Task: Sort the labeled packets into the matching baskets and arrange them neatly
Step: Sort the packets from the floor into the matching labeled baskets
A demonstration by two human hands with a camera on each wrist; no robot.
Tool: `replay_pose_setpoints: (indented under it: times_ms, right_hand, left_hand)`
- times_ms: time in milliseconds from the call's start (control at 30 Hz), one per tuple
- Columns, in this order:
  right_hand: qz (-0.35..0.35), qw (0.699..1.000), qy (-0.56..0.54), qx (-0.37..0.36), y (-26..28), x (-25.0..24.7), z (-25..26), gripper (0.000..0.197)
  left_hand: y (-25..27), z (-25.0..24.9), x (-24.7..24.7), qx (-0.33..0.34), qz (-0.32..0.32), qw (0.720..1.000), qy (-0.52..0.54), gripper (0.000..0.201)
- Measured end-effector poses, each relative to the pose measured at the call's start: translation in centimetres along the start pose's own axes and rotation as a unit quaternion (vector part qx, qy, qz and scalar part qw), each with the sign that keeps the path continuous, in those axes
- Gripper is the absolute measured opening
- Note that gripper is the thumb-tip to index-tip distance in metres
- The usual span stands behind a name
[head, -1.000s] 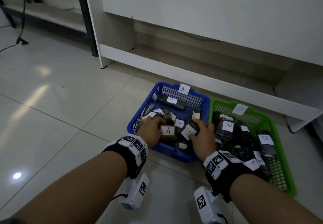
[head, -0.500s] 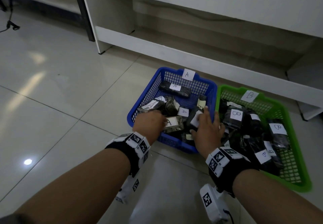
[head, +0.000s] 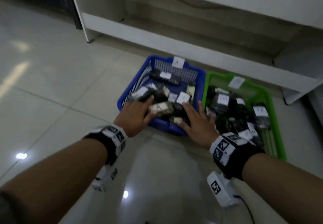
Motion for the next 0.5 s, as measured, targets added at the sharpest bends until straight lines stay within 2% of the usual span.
replay_pose_setpoints:
  times_ms: [133, 200, 300, 367, 433, 500]
  right_hand:
    - [-0.005, 0.99, 0.087, -0.112, 6.5, 1.3, -0.4, 0.073]
    - [0.03, 0.98, 0.119, -0.158, 10.5, 2.7, -1.2, 0.077]
    - [0.116, 0.957, 0.153, -0.216, 16.5, 5.0, -3.0, 0.084]
    - [0.168, 0.94, 0.168, -0.245, 19.9, 6.5, -4.4, 0.09]
    - [0.215, 0.926, 0.172, -0.26, 22.3, 8.0, -5.6, 0.095]
    - [0.254, 0.91, 0.192, -0.266, 23.9, 9.5, -6.3, 0.096]
  left_hand:
    - [3.1, -1.9, 0.4, 0.107, -0.036, 0.993, -0.047, 0.069]
    - [5.2, -3.6, 1.7, 0.191, -0.016, 0.979, -0.072, 0.064]
    - [8.6, -7.3, 4.6, 0.315, 0.07, 0.943, -0.077, 0.062]
    - [10.9, -10.5, 6.5, 0.391, 0.126, 0.908, -0.081, 0.063]
    - [12.8, -13.6, 7.6, 0.438, 0.191, 0.877, -0.051, 0.066]
    - [14.1, -15.9, 8.0, 0.447, 0.241, 0.862, -0.003, 0.067]
Point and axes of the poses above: each hand's wrist, its own y-axis away from the middle knuckle, its own x-axis out of the palm, z = x × y, the point moved 3 cm from there along -y, towards the middle knuckle, and after that the axes turned 3 degrees about y, right-handed, at the moved point
